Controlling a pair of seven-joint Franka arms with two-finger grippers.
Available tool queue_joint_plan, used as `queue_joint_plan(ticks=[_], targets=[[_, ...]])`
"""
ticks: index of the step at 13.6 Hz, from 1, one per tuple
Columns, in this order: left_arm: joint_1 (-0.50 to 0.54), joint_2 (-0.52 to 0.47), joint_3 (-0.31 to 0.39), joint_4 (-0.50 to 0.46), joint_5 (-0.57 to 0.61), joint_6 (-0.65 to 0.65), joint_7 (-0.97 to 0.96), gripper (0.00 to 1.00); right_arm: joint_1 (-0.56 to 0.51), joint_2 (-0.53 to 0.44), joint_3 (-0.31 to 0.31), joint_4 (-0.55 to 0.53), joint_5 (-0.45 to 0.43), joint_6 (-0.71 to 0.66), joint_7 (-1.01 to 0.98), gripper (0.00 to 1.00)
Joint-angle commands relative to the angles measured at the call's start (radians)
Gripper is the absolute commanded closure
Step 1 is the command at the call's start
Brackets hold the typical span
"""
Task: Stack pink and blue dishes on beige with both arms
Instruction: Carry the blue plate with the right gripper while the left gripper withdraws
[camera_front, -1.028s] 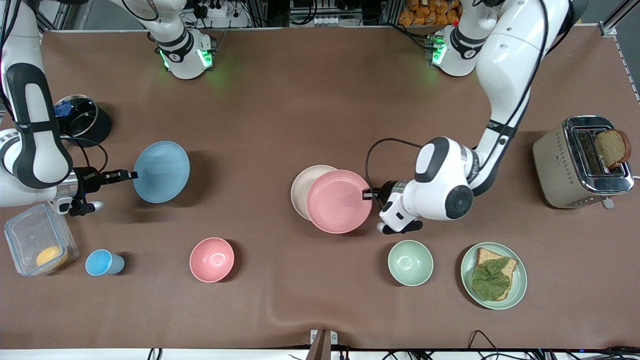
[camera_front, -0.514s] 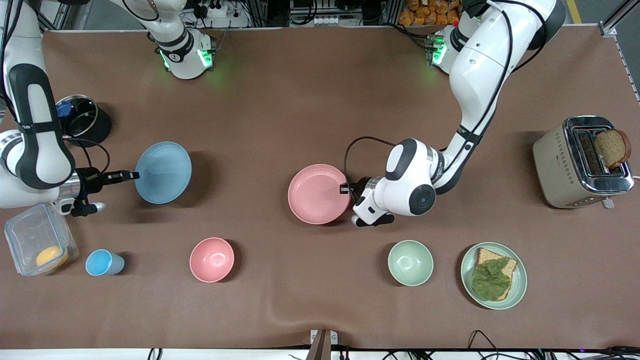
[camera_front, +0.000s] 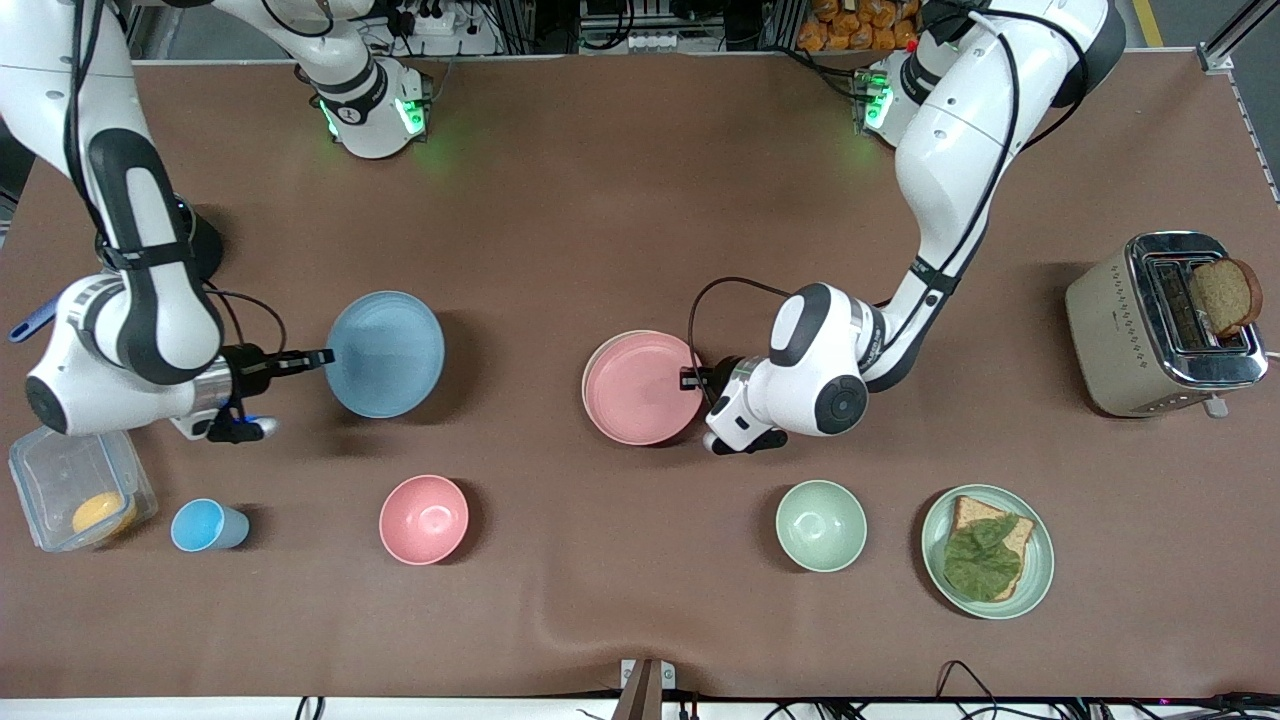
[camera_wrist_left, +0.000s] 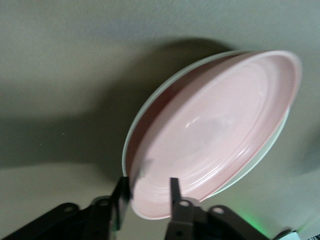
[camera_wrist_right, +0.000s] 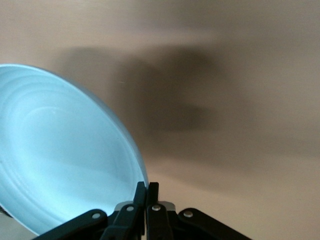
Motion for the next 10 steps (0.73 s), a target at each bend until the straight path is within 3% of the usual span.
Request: queue_joint_plan(ticks=[1,6,10], targets=[[0.012,-0.079,0.012,-0.001,0.143,-0.022,-0.012,0.0,0.076,0.049,-0.01,0.06,0.055,-0.006,0.077,1.0],[0.088,-0.22,0.02,-0.001,0.493,-0.09,0.006,0.0,0.22,0.104,-0.01,0.096,0.178,0.097,0.195,1.0],[0.212,-0.31,0.018,0.003,0.55,-0.12,0.026,0.0,0.355,0.129,-0.01,0.136,0.227,0.18,0.354,1.0]])
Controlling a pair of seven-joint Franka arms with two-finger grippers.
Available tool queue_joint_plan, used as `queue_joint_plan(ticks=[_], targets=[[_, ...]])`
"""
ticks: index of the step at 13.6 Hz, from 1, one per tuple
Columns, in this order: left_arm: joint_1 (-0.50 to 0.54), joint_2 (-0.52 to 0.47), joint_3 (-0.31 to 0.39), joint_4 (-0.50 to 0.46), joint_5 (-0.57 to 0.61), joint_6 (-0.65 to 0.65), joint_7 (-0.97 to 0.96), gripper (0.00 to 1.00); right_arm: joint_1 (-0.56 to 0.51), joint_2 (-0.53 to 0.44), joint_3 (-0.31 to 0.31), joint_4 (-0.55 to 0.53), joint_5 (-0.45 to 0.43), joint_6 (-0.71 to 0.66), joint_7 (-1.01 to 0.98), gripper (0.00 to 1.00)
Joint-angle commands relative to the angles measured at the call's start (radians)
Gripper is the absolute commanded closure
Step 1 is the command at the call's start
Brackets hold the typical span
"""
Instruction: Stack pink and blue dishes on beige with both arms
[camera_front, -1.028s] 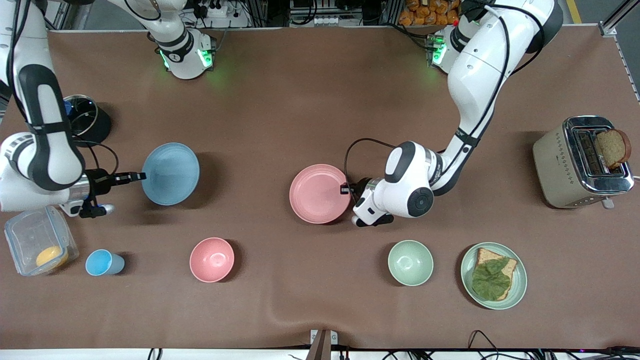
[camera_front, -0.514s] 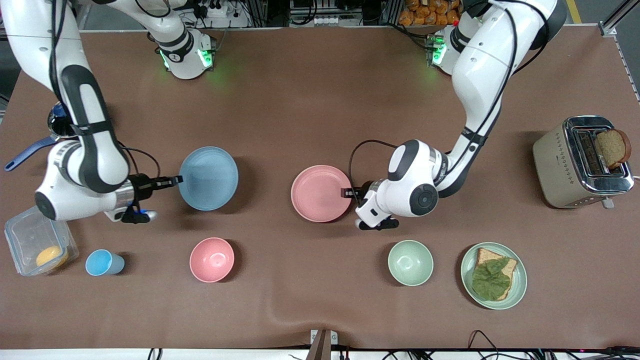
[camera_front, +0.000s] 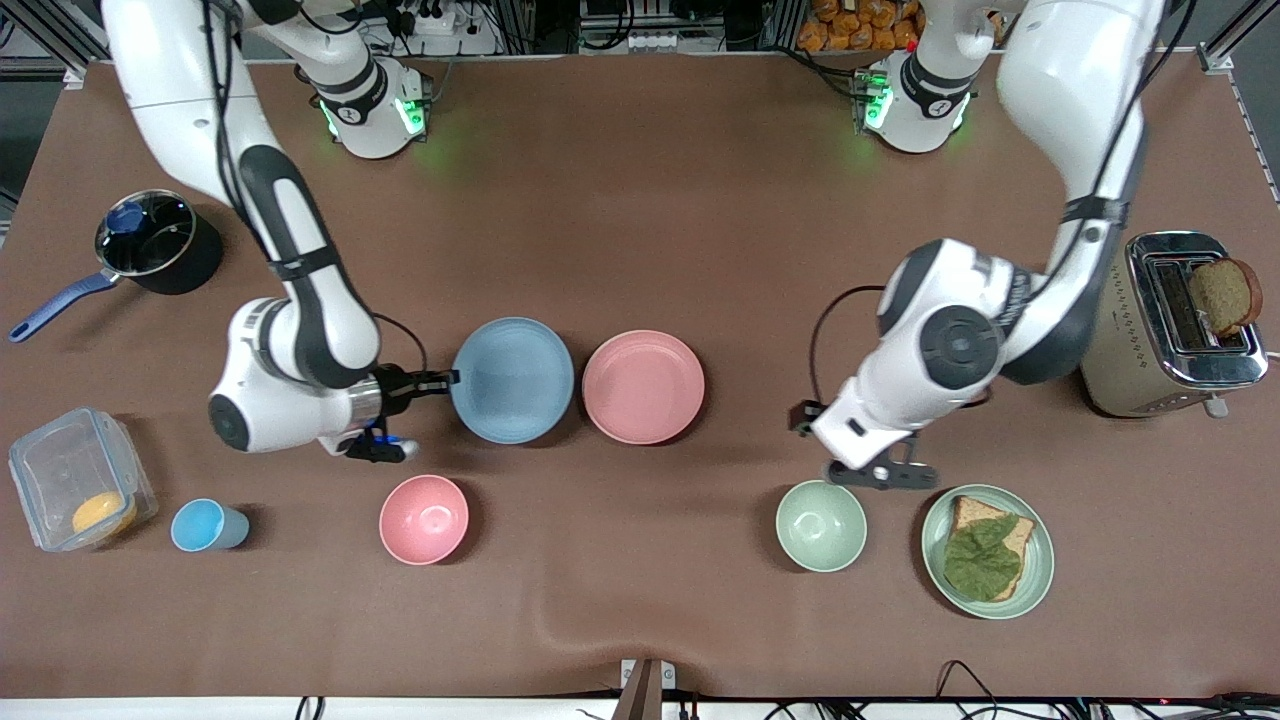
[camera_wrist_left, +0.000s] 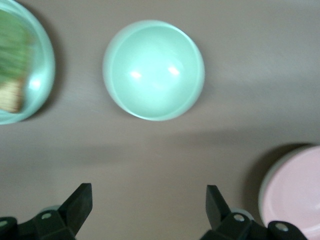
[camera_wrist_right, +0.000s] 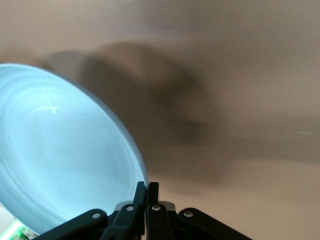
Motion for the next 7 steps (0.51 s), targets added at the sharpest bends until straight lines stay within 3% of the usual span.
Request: queue_joint_plan(ticks=[1,4,7], targets=[[0.077,-0.083,-0.004,-0.021,0.024,-0.045,0.015,0.0,0.09,0.031,-0.013,0.066,0.049,0.033,0.118,1.0],[0.169,-0.167,-0.021,-0.019,0.002,-0.13,0.051,0.0,0.163,0.048,-0.013,0.077,0.103,0.113,0.204,1.0],[0.231,-0.247,-0.015,-0.011,-0.106,-0.205,0.088,0.0,0.229,0.077,-0.013,0.077,0.132,0.185,0.222,1.0]])
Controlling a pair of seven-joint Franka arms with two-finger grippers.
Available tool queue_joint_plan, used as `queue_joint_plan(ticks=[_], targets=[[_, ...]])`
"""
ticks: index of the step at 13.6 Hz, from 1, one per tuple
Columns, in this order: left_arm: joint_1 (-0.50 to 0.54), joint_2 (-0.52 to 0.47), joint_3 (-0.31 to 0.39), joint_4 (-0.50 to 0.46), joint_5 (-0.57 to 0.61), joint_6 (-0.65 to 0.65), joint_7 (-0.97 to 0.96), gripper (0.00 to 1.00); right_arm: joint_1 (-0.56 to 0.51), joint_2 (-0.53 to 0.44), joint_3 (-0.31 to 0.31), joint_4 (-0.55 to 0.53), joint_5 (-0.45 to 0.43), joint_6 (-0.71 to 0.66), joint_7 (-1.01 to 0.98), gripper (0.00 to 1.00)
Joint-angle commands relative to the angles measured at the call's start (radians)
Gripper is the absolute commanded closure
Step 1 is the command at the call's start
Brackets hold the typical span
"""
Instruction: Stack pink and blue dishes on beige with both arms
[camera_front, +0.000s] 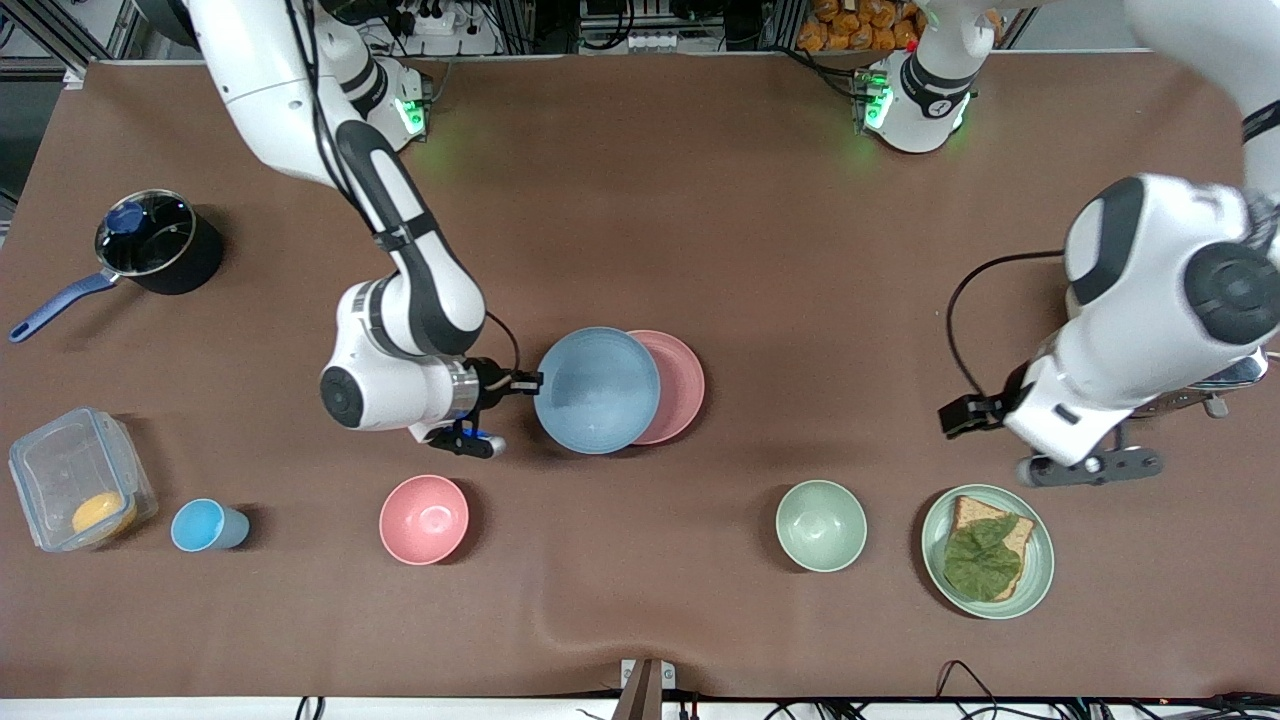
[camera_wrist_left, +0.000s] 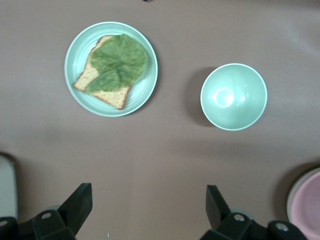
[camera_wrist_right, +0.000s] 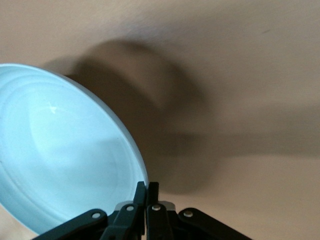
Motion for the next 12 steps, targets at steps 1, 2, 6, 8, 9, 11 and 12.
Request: queue_joint_plan(ticks=[1,2,6,8,9,11,12], targets=[[0.059,-0.074,-0.013,-0.015,-0.072,-0.084,0.056,0.0,0.051,0.045,-0.013,0.033,0.034,0.045,0.02,1.0],[0.081,-0.08,-0.013,-0.01,-0.092,-0.104,0.099,0.0,0.066,0.054,-0.013,0.033,0.035,0.074,0.023,1.0],[-0.127,-0.175,0.292,-0.019,-0.143,-0.124,0.245,0.0,0.087,0.057,-0.011,0.049,0.035,0.085,0.064,1.0],[-0.157,-0.218,0.359,-0.077,-0.201,-0.12,0.281,0.0,0.094,0.057,-0.011,0.062,0.035,0.085,0.089,1.0],[-0.158,-0.264,0.361,-0.134,-0.194,-0.112,0.281,0.0,0.099,0.057,-0.011,0.062,0.035,0.085,0.089,1.0],[-0.169,-0.339,0.367,-0.22,-0.189,-0.074,0.279,0.0,0.108,0.057,-0.011,0.062,0.035,0.086,0.092,0.37],[-0.169,-0.338,0.366,-0.217,-0.156,-0.072,0.279,0.0,0.117,0.056,-0.013,0.062,0.031,0.088,0.098,0.0]])
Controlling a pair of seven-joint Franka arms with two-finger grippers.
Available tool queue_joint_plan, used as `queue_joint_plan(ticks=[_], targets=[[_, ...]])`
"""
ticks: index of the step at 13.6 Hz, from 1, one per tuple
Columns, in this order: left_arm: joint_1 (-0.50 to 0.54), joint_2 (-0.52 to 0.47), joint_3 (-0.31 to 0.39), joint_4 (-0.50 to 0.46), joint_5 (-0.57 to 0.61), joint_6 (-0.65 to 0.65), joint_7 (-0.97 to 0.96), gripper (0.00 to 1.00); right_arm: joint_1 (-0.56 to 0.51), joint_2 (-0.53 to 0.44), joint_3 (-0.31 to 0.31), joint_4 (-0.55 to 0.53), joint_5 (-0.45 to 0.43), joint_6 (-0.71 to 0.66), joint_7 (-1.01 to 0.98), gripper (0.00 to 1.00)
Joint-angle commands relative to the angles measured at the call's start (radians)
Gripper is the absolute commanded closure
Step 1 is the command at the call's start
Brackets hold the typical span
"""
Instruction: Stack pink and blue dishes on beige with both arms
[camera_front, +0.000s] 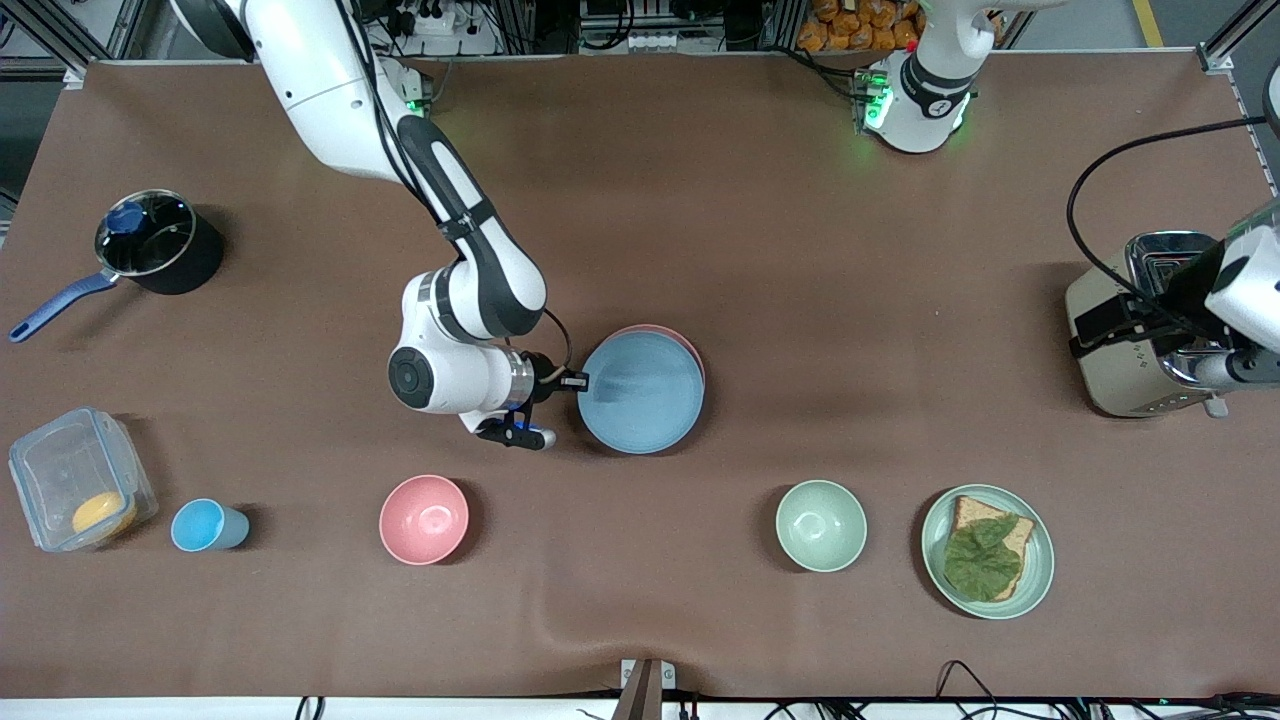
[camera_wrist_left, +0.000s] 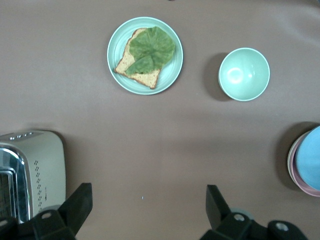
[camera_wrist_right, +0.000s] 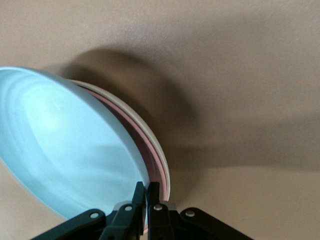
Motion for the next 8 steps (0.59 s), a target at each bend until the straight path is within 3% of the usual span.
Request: queue_joint_plan(ticks=[1,4,6,8], targets=[[-0.022,-0.073,0.011,-0.085,0.035,0.035,0.017,0.0,0.031,0.011,-0.013,0.024,0.013,-0.004,0.025,0.0],[-0.022,-0.061,0.009,-0.078,0.037,0.029,0.023,0.0,0.002,-0.007,-0.021,0.048,-0.003,-0.036,0.02,0.0],[-0.025,-0.059,0.006,-0.071,0.038,0.027,0.014,0.0,-0.043,-0.015,-0.045,0.086,-0.015,-0.14,0.008,0.0],[-0.022,-0.062,0.006,-0.068,0.037,0.023,0.015,0.0,-0.104,-0.017,-0.08,0.151,-0.112,-0.305,0.006,0.0]])
